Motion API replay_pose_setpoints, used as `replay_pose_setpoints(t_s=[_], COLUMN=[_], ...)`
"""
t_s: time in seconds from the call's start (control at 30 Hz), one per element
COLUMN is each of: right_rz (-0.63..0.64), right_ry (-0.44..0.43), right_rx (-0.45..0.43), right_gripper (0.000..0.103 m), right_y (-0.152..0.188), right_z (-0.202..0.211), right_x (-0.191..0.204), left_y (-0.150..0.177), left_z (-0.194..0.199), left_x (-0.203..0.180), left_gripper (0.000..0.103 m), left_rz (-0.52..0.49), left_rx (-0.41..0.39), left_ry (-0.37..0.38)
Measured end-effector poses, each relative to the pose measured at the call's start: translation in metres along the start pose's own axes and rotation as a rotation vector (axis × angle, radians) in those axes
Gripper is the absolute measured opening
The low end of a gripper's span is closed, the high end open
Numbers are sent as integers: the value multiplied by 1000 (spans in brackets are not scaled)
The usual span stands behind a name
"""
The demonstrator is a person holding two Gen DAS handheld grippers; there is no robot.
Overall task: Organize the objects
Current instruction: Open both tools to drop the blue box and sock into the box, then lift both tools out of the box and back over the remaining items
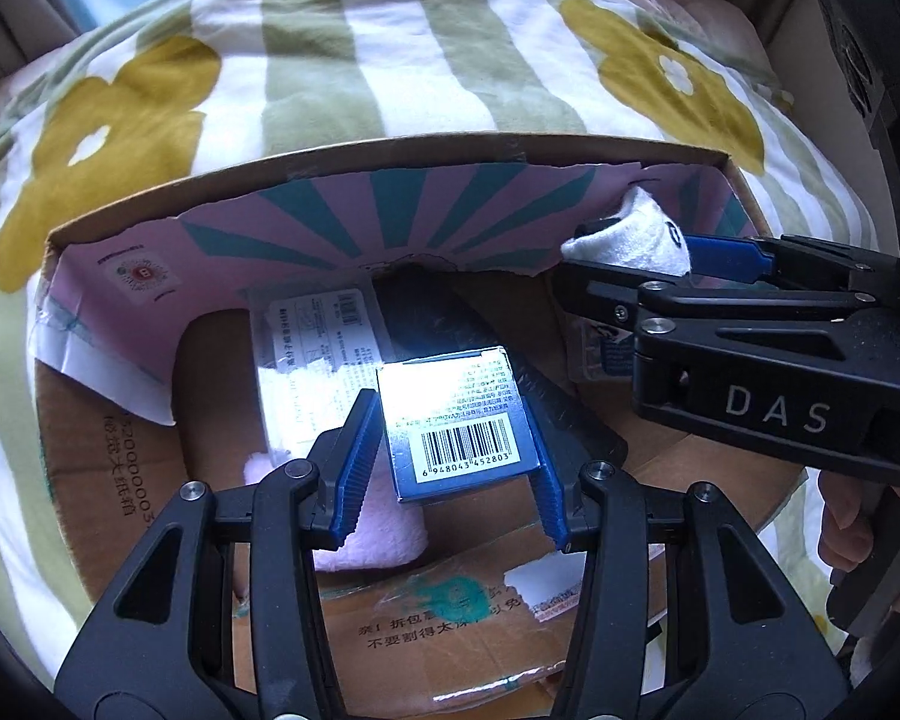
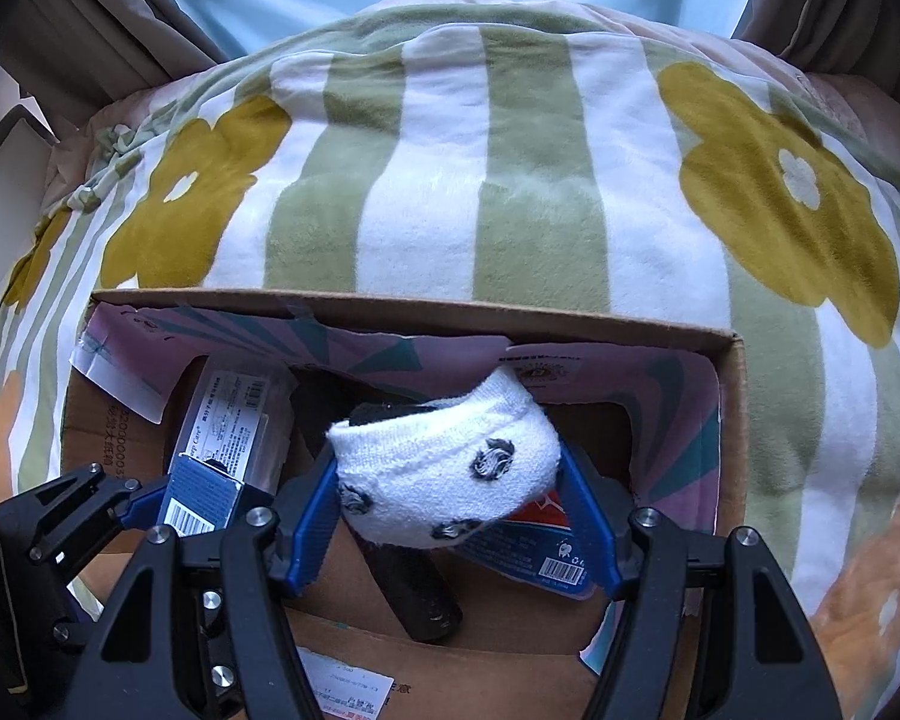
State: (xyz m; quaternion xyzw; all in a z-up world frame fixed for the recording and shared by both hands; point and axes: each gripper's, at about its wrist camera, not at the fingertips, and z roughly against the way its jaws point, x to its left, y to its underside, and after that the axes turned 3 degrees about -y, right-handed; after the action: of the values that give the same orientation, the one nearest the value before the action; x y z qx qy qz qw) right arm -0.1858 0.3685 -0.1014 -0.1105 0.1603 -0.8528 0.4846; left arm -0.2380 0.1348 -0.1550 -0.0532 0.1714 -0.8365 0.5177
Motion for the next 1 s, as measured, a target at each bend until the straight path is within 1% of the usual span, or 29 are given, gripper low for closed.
replay_pose_setpoints(t_s=[0.13,0.2,0.23,0.3,0.33,0.37,0.43,0.6,0.73,0.87,1.0], right_rz=[-5,-12,-28,-69,-87,-93,-77,-69,-58,-51,-41], right_ry=[-11,-9,-11,-22,-30,-37,-35,-34,-26,-9,15], right_rx=[5,4,17,54,71,78,61,56,42,17,-18], right_gripper=[64,65,67,80,91,96,98,98,98,98,98], right_y=[-3,-4,-5,-7,-7,-7,-6,-2,1,2,7], right_z=[2,3,3,-1,-4,-5,-4,-3,6,22,51], right_x=[-1,-1,-2,-6,-8,-9,-7,-2,1,5,10], left_y=[0,-1,0,3,5,6,8,9,11,12,15], left_z=[1,0,1,4,5,7,9,10,17,30,52], left_x=[-7,-12,-15,-19,-19,-20,-21,-19,-19,-19,-18], left_gripper=[43,44,46,76,101,103,103,103,103,103,103], left_rz=[-27,-53,-70,-99,-107,-113,-124,-117,-121,-120,-112], left_rx=[7,23,35,41,41,34,32,33,14,-5,-28], left_ry=[-1,-2,-8,0,9,18,13,4,2,5,6])
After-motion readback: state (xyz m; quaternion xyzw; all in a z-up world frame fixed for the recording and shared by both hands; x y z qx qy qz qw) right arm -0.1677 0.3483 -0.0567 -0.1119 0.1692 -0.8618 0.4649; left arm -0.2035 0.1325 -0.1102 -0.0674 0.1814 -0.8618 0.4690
